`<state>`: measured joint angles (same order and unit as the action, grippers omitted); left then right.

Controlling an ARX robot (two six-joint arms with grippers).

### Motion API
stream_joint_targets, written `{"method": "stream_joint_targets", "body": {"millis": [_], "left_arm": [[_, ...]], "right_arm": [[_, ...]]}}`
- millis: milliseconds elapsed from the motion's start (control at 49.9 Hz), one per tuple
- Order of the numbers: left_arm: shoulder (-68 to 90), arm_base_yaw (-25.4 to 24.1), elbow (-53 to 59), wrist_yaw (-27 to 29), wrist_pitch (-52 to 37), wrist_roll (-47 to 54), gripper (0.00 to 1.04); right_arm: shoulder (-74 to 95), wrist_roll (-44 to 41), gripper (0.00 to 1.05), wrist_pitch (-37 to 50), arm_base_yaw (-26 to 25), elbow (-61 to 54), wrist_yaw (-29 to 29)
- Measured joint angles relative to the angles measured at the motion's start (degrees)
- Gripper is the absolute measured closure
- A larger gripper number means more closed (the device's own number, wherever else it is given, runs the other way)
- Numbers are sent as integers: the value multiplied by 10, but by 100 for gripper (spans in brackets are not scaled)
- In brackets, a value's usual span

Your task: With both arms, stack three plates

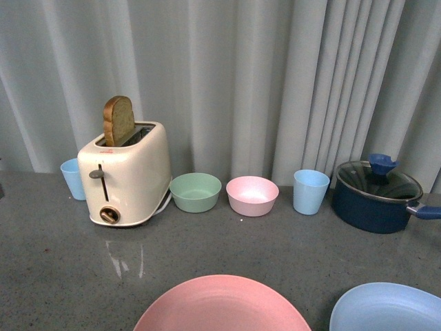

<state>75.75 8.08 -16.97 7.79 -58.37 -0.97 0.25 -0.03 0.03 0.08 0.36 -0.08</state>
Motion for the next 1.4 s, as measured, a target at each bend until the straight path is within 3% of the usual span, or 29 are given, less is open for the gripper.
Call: {"method": "stream_joint_targets", "body": {"millis": [40,100,361,481,1403], "left_arm": [[-21,-6,19,-8,4,2,93],[-45,-12,37,-15,9,2,101],[-118,-36,104,-34,9,5,101],[-159,-71,130,-75,38,6,101],[-551,-80,154,-77,375,6,101]], "right_arm": [[0,0,7,0,0,0,0],[0,0,7,0,0,0,0],[0,0,7,0,0,0,0],[0,0,7,0,0,0,0],[0,0,7,0,0,0,0]]}}
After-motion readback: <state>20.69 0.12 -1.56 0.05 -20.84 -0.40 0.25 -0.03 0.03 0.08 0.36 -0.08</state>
